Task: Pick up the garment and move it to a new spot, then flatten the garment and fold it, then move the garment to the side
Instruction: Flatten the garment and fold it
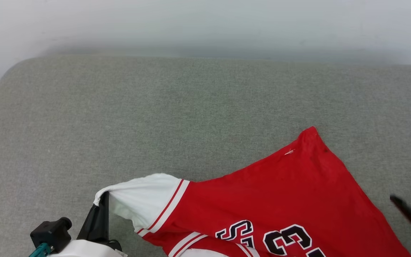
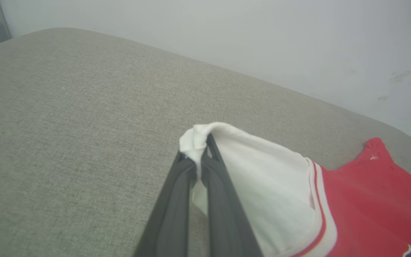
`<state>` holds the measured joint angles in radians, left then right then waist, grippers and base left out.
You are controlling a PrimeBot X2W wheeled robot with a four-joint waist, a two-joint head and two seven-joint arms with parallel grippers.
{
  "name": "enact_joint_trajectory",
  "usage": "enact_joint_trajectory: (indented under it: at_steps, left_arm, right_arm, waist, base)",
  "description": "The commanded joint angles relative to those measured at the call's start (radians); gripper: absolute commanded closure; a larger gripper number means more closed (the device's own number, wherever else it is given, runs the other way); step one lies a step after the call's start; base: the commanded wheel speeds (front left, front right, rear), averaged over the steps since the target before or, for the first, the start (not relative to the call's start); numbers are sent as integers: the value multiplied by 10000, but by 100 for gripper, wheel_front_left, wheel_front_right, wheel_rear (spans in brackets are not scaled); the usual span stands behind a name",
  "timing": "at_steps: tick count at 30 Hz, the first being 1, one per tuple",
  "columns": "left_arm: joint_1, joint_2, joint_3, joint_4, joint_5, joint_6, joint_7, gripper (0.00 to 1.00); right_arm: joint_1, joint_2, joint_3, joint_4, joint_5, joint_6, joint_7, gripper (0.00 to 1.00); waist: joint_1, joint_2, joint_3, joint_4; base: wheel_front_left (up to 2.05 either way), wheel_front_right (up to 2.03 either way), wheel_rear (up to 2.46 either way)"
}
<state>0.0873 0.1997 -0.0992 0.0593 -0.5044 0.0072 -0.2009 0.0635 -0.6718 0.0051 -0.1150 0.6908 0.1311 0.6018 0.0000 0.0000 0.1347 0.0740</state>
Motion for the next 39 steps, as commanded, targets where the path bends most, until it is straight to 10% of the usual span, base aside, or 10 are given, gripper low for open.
enact_joint_trajectory:
  at_steps: [1,19,33,35,36,39]
  left_arm:
    - [-134,17,-28,-47,26,-25,-4,100]
    - [-1636,-487,-699,-69,259,-324,-360,100]
    - [-2372,-873,-908,368,384,-527,-583,100]
    - [-2356,-873,-854,426,404,-524,-593,100]
    - [-2331,-864,-825,449,411,-521,-603,100]
    - [-2233,-814,-757,533,430,-516,-615,100]
  right_arm:
    - [-223,-102,-35,-173,-106,-8,-38,0]
    - [-6764,-733,3892,1022,-708,-9,3696,0]
    - [-7331,-540,6936,4062,-492,-5,3348,0]
    - [-7467,-588,7070,4206,-360,-5,3042,77]
    - [-7571,-606,7102,4263,-291,-5,2860,100]
    - [-7888,-556,6883,4352,-13,-8,2069,100]
  waist:
    - [0,0,69,72]
    - [0,0,2175,1438]
    - [0,0,3033,1820]
    - [0,0,2975,1756]
    - [0,0,2927,1721]
    - [0,0,2687,1617]
  base:
    - [0,0,0]
    - [0,0,0]
    - [0,0,0]
    - [0,0,0]
    - [0,0,0]
    - [0,0,0]
